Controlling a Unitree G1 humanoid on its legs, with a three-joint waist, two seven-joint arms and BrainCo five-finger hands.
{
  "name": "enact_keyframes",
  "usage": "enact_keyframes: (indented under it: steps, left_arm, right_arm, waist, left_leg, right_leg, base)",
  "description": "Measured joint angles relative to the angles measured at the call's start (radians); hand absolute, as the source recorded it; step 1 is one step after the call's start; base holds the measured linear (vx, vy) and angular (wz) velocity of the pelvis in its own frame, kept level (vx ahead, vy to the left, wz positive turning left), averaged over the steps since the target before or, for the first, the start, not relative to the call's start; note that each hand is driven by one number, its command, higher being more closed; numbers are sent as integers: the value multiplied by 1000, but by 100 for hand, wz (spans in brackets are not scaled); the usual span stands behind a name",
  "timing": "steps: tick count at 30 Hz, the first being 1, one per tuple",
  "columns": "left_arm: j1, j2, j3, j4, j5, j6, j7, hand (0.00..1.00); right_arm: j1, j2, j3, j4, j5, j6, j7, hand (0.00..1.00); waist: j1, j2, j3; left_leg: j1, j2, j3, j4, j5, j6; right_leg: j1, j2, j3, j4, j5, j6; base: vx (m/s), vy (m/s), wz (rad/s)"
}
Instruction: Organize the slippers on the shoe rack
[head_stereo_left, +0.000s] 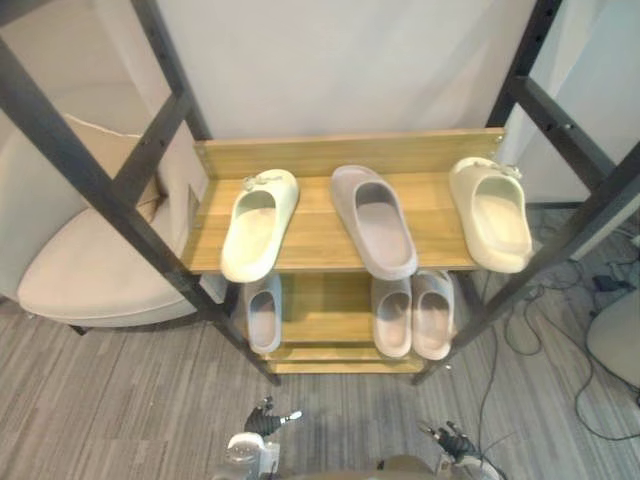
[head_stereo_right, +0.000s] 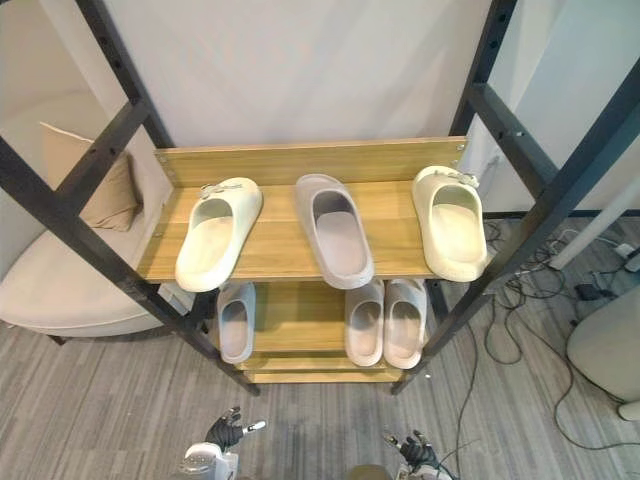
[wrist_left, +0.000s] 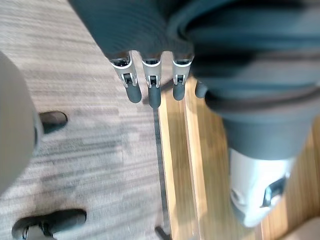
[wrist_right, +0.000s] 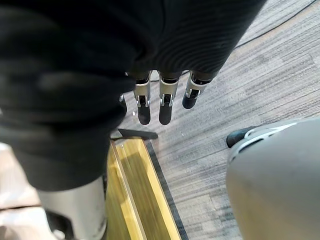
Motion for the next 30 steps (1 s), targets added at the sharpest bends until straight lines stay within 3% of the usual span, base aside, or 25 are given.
enact_keyframes:
  steps: [6, 10, 15, 23, 25, 30]
  left_arm:
    - [-4, 1, 0, 7, 9, -1, -12, 0]
    - [-5, 5, -4, 9, 10, -1, -11, 0]
    - [1, 28, -20, -6, 10, -1, -3, 0]
    - [39, 39, -21, -46, 12, -4, 13, 0]
    - [48, 39, -27, -46, 25, -4, 13, 0]
    - [61, 38, -47, -54, 31, -8, 8, 0]
  right_arm:
    - [17, 6, 8, -3, 0, -2, 0, 0]
    - [42, 5, 39, -54, 0, -7, -5, 0]
    - [190, 14, 161, -416, -11, -10, -13, 0]
    - [391, 12, 154, -977, -136, -33, -13, 0]
    - [410, 13, 146, -1076, -159, -47, -12, 0]
    - [423, 17, 90, -1258, -237, -55, -21, 0]
  waist:
    - [4, -25, -8]
    - [4, -28, -9]
    - [3, -31, -11]
    - [-16, -24, -21]
    - [-32, -20, -28]
    - [-31, 0, -52]
  left_leg:
    - [-2, -23, 2, 2, 0, 0]
    - [-5, -42, 2, 2, 0, 0]
    - [-20, -40, 3, 2, 0, 0]
    - [-37, -24, 31, -9, 0, 1]
    - [-38, -24, 35, -14, 0, 0]
    - [-55, -25, 43, -18, 1, 0]
  right_leg:
    - [38, -14, 13, -102, 60, 21]
    - [40, -33, 22, -122, 78, 35]
    - [21, -30, 32, -125, 96, 35]
    - [-24, -13, 70, -121, 124, 32]
    - [-32, -12, 75, -120, 124, 32]
    - [-54, -9, 87, -119, 127, 33]
  base:
    - [11, 62, -6]
    - [-32, 66, -6]
    - [-70, 15, -3]
    - [-62, -16, -14]
    - [-46, -11, -10]
    - [34, -11, -6]
